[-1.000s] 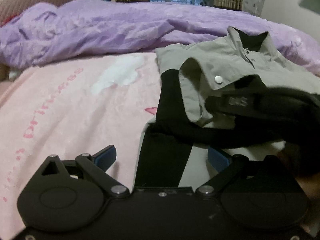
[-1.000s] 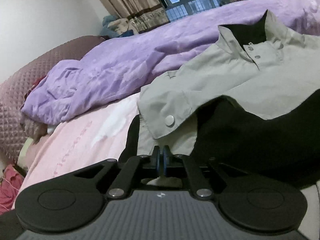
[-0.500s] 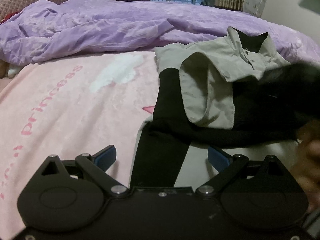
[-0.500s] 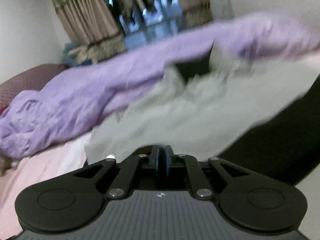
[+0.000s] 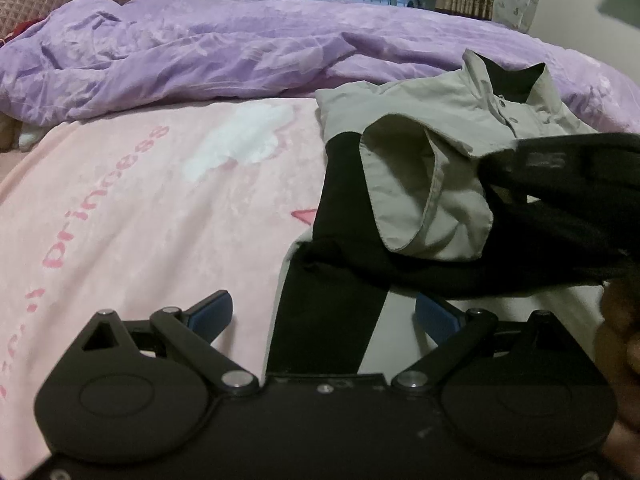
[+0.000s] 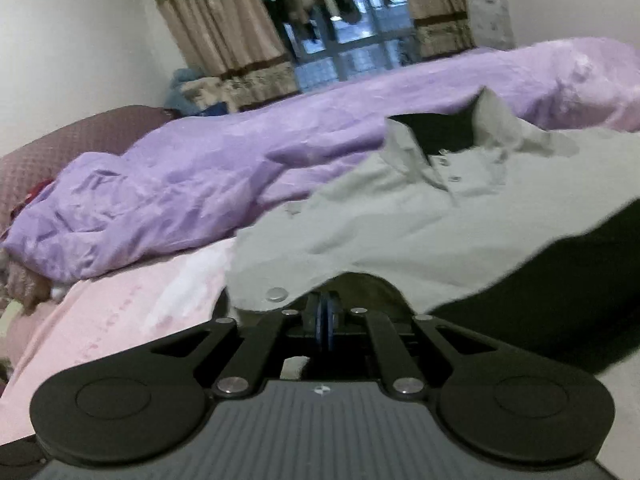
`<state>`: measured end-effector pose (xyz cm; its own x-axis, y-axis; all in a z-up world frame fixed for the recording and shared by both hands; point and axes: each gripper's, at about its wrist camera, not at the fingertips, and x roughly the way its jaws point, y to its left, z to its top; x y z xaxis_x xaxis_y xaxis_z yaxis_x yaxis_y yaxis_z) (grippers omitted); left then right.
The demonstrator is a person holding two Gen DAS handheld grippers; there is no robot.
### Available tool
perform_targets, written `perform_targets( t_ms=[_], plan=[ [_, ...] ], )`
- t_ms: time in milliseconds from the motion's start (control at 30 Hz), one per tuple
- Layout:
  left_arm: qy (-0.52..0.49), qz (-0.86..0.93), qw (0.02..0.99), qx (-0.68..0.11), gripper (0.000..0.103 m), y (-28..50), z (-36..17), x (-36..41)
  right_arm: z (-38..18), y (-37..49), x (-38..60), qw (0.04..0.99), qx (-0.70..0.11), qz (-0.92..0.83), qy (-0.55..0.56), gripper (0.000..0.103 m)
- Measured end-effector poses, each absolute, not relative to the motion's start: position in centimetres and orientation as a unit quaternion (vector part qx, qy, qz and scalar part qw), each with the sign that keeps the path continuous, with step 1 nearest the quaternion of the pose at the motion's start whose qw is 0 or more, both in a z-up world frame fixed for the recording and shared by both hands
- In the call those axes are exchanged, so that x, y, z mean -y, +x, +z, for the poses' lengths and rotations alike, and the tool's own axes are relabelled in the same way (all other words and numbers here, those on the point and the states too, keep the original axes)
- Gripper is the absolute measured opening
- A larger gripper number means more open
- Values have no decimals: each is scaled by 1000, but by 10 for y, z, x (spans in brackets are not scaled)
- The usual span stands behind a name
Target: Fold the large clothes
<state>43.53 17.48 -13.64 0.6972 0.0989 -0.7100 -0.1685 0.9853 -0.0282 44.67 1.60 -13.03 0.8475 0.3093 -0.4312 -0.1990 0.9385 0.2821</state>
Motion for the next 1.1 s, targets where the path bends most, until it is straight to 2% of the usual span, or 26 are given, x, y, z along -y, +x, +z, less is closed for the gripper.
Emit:
perform_targets(
  t_ms=[100, 367, 600, 733, 833, 933, 1033, 1100],
  plan=[
    [-46, 72, 920, -382, 100, 435, -136, -175, -150, 465, -23, 941, -292, 134, 105, 8],
    [-48, 75, 919, -383, 100, 436, -136, -175, -153, 447, -15, 930, -306, 154, 129, 8],
    [-49, 72, 920, -381, 100, 435, -135, -175, -124, 428, -1, 952, -213, 148, 160, 9],
    [-49, 72, 921, -380, 100, 435, -134, -175, -122, 432, -1, 958, -192, 138, 165, 9],
    [-50, 74, 920, -381, 100, 436, -135, -175, -131, 447, -11, 953, -224, 144, 144, 10],
    [-48, 75, 920, -381, 100, 436, -136, -174, -157, 467, -20, 925, -303, 173, 148, 11],
    [-48, 75, 920, -382, 100, 437, -135, -174, -152, 462, -22, 930, -293, 185, 120, 12],
    [-49, 75, 921, -379, 100, 437, -132, -173, -146, 461, -15, 926, -293, 194, 139, 12]
  ],
)
